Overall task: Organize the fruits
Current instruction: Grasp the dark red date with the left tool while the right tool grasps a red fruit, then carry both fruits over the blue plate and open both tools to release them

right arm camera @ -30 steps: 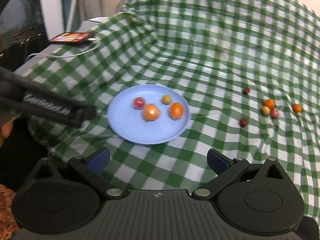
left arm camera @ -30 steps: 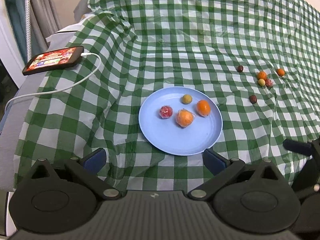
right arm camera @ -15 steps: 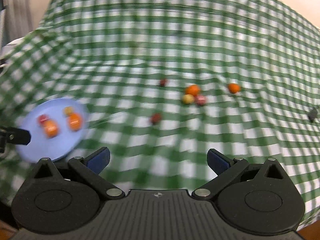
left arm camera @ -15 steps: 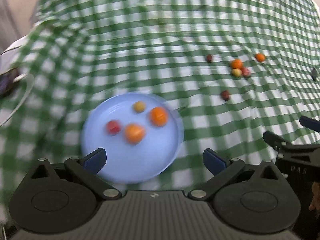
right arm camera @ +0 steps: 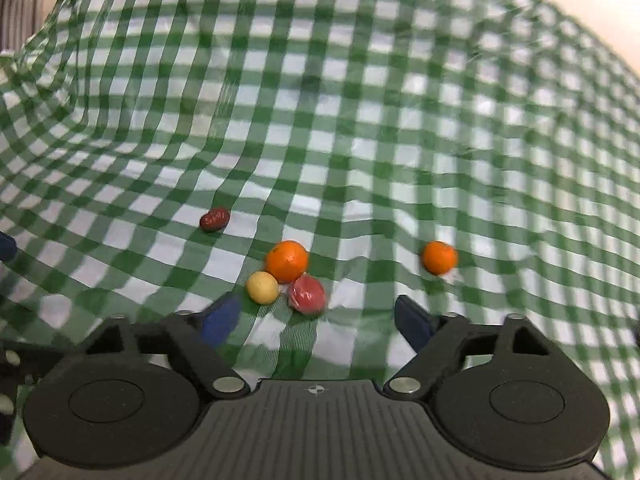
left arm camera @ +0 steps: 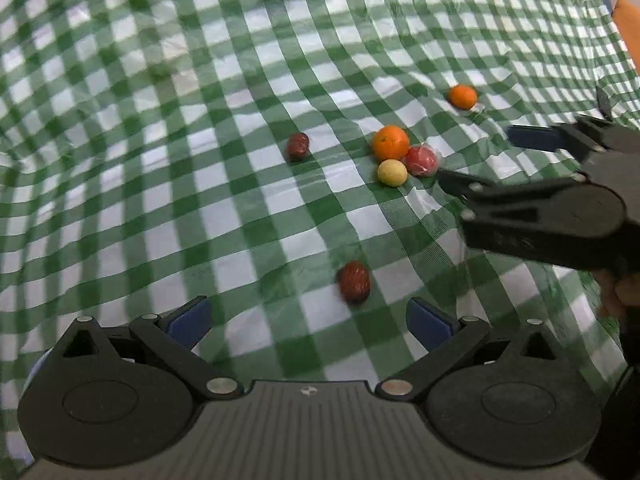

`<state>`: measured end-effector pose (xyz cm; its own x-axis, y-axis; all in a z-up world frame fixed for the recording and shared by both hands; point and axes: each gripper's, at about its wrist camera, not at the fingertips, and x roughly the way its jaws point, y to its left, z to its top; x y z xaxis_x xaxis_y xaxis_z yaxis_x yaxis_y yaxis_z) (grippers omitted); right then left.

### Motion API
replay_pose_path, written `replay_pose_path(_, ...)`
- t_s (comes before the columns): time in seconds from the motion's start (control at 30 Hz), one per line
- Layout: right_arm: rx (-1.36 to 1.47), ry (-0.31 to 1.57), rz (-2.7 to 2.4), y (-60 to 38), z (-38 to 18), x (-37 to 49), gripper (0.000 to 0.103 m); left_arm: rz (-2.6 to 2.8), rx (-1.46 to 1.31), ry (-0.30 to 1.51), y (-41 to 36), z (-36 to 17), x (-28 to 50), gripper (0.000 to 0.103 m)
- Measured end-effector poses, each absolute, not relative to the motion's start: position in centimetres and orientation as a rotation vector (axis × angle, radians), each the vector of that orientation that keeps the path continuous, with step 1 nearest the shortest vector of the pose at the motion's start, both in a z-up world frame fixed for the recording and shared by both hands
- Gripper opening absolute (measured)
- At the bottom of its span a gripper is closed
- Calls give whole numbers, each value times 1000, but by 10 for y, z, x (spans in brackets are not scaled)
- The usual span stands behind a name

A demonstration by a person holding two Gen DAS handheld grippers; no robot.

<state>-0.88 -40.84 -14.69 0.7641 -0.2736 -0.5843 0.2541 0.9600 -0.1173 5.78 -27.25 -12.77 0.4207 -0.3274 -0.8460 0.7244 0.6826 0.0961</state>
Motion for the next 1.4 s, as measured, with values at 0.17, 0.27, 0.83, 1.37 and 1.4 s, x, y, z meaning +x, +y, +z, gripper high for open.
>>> replay_pose_path(0.17, 16, 711, -246, -434, -176, 30, 54, -737, 508, 971, -290, -151, 71, 78)
replay_pose_path(0.27, 15, 712, -221, -436, -185, 38, 54, -754, 501, 981, -296, -161, 76, 69)
replay_pose_path(0.83, 55, 655, -423, -430, -150, -5, 28, -771, 455, 892, -252, -118, 57, 23)
replay_pose_path(1.37, 142, 627, -218, -273, -68, -99, 28, -511, 334, 912, -48, -39, 1, 23)
replay_pose_path(1.4, 153, 630, -176, -254, -64, -104, 28, -499, 329, 911, -37, -36, -2, 23)
